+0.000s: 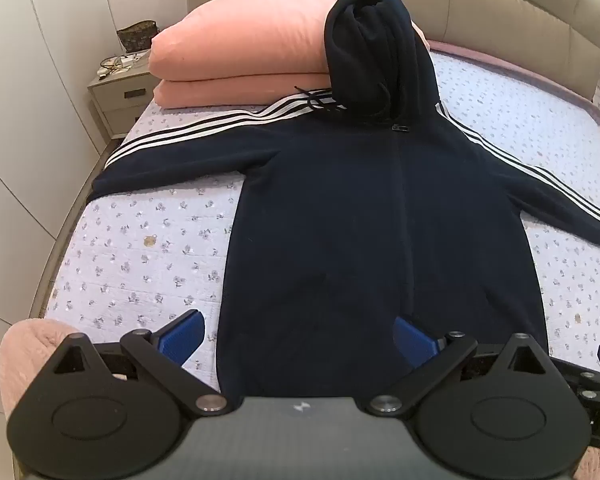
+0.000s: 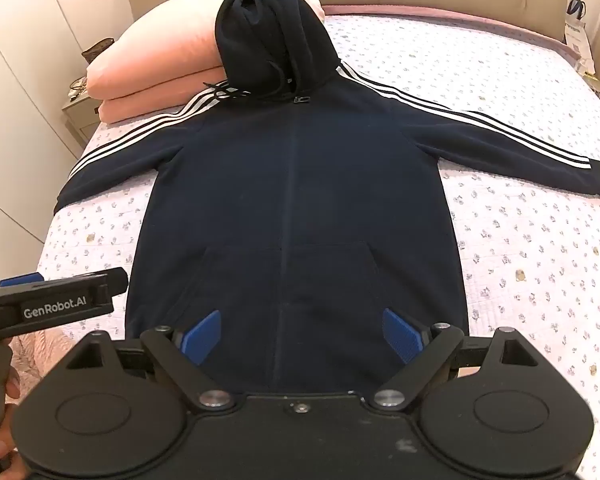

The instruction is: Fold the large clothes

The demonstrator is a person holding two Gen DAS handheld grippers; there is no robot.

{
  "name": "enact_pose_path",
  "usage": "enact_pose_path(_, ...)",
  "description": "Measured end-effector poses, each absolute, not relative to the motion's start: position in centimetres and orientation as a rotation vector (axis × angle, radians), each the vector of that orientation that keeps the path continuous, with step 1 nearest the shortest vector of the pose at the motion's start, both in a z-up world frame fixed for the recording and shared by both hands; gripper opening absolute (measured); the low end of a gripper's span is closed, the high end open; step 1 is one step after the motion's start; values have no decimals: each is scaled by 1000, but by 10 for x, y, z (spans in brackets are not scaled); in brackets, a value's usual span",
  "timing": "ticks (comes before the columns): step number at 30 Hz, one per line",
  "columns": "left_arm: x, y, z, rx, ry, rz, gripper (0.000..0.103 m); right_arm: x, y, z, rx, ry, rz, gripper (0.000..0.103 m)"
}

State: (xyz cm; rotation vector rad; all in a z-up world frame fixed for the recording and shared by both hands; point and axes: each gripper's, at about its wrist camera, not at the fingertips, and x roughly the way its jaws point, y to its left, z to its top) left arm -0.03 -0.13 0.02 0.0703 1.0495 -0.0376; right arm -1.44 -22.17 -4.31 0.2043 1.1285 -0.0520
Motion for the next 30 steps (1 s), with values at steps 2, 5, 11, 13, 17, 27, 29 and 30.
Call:
enact_pose_path(2, -1, -4, 0, 74, 1048, -32, 102, -14, -223, -43, 203, 1127, -54, 103)
enact_pose_path(5, -2, -2, 3, 52, 1053, -44, 102, -14, -224, -42, 203, 1129, -57, 103)
enact_pose_path(11, 0, 4, 2, 35, 1060, -56, 102, -16, -222, -34, 222, 1120, -55, 103)
enact_pose_path(13, 1, 3, 1, 34, 1063, -53, 102, -15, -224, -36, 221, 1121, -48, 103)
enact_pose_path(17, 2, 5, 1, 32, 1061, -50, 102, -14, -227, -38, 219, 1124, -37, 103)
enact_pose_path(27, 1, 3, 3, 33, 1057, -45, 102, -16, -226, -36, 221, 1115, -33, 103)
enact_pose_path(29, 1, 3, 3, 32, 1057, -43, 102, -15, -227, -36, 223, 1116, -31, 103)
enact_pose_path(30, 2, 3, 3, 33, 1058, -42, 102, -15, -227, -35, 223, 1116, -30, 103)
